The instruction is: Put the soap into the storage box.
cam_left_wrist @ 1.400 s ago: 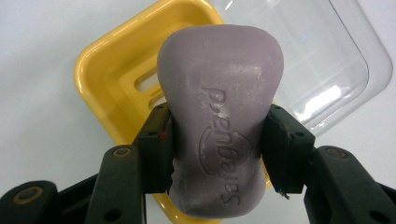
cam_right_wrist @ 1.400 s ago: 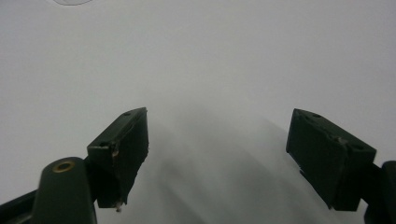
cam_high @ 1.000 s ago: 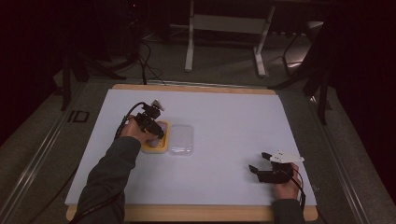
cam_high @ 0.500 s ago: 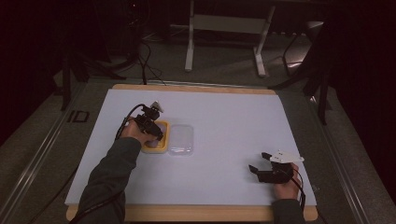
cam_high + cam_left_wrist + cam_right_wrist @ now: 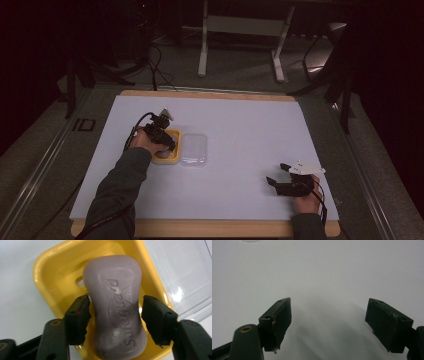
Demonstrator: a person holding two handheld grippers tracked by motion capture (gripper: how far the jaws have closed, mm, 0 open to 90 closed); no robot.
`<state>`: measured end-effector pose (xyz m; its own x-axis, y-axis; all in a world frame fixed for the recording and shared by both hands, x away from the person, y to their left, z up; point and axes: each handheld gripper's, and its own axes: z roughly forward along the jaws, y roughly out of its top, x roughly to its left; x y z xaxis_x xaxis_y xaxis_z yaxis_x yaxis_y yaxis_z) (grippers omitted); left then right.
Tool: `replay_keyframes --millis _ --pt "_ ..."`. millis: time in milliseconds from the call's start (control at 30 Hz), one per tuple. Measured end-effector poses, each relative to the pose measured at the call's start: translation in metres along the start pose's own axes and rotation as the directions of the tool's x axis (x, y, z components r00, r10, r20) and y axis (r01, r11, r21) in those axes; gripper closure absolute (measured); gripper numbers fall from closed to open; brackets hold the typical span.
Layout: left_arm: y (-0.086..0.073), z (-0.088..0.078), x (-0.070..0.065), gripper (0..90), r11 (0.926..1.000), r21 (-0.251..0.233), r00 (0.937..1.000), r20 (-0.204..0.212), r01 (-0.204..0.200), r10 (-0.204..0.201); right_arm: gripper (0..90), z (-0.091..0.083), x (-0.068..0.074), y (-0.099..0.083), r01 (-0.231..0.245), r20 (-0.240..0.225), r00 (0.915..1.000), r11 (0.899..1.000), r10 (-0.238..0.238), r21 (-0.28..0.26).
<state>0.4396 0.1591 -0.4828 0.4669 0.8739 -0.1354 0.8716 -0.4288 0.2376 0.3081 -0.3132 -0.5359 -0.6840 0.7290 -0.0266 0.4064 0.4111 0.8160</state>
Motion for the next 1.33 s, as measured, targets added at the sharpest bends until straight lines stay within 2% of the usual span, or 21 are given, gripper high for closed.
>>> replay_keyframes --millis 400,467,733,900,1167,1333 --pt "-0.001 -0.012 -0.002 34.0 0.9988 -0.042 0.9994 -0.026 -0.024 0.023 20.6 0.000 0.000 0.000 0.003 0.003 1.0000 1.000 -0.003 0.001" --pt "-0.002 -0.015 -0.004 33.4 0.9971 -0.067 0.9993 -0.017 -0.036 0.035 20.6 0.000 0.000 0.000 0.003 0.003 1.0000 1.000 -0.003 0.001" --pt "-0.003 -0.024 -0.011 33.2 0.9922 -0.101 0.9971 -0.030 -0.073 0.070 20.7 0.000 0.000 0.000 0.004 0.004 1.0000 1.000 -0.004 0.001" --pt "-0.007 -0.030 -0.018 33.2 0.9858 -0.129 0.9939 -0.039 -0.108 0.103 20.6 0.000 0.000 0.000 0.004 0.004 1.0000 1.000 -0.004 0.002" --pt "-0.012 -0.030 -0.022 33.2 0.9812 -0.146 0.9913 -0.056 -0.126 0.119 20.7 0.000 0.000 0.000 0.005 0.005 1.0000 1.000 -0.005 0.000" --pt "-0.016 -0.030 -0.022 33.1 0.9783 -0.167 0.9922 -0.046 -0.122 0.116 20.5 0.000 0.000 0.000 0.004 0.005 1.0000 1.000 -0.004 0.000"
